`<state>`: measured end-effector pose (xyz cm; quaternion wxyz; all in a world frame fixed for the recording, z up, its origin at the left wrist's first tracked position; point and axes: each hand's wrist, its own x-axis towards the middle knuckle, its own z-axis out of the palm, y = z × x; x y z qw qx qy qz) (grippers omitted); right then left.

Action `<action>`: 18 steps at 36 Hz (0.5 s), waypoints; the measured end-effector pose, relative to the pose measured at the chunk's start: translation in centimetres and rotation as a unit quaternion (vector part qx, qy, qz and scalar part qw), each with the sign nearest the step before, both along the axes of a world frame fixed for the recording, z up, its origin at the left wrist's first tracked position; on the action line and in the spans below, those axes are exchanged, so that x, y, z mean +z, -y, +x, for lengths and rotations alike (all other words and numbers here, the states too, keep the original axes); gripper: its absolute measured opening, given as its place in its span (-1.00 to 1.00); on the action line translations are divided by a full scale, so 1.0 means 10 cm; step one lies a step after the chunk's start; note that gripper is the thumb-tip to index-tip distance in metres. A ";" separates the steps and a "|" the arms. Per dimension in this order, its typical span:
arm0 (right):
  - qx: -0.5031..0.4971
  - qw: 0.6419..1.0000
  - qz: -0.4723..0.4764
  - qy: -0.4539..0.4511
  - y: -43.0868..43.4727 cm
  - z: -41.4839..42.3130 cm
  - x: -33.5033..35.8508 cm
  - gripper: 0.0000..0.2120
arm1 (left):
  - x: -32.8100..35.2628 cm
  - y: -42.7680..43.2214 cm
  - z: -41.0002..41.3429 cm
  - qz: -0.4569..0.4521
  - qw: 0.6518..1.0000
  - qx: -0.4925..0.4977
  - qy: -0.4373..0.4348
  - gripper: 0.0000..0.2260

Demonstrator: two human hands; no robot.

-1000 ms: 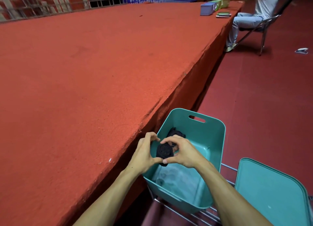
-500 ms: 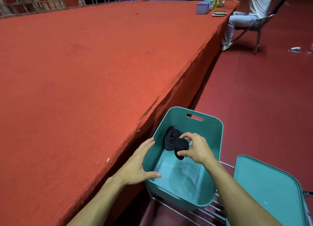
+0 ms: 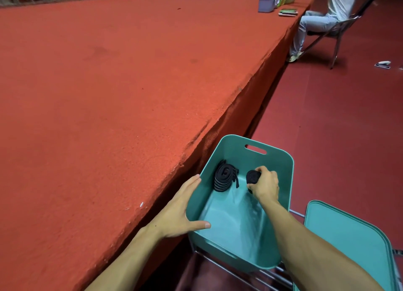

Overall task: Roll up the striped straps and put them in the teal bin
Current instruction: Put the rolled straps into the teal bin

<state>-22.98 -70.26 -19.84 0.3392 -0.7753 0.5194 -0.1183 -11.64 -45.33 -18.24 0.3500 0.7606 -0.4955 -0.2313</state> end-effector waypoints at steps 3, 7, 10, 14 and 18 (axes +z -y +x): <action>-0.008 1.000 0.018 0.009 0.02 0.07 -0.06 -0.53 | 0.00 0.00 0.00 0.001 1.000 -0.001 0.001 0.08; -0.005 0.999 0.047 0.018 0.00 0.19 -0.15 -0.53 | -0.02 -0.01 0.02 0.005 1.000 0.001 -0.002 0.08; 0.002 0.998 0.059 0.018 -0.01 0.25 -0.24 -0.50 | -0.02 -0.01 0.01 0.006 1.000 0.001 -0.001 0.07; 0.011 0.998 0.061 0.033 -0.04 0.32 -0.34 -0.46 | -0.01 -0.01 0.00 -0.001 1.000 0.000 -0.003 0.03; -0.009 0.995 0.077 0.062 -0.02 0.38 -0.39 -0.45 | -0.02 0.00 0.00 -0.003 1.000 0.000 -0.001 0.01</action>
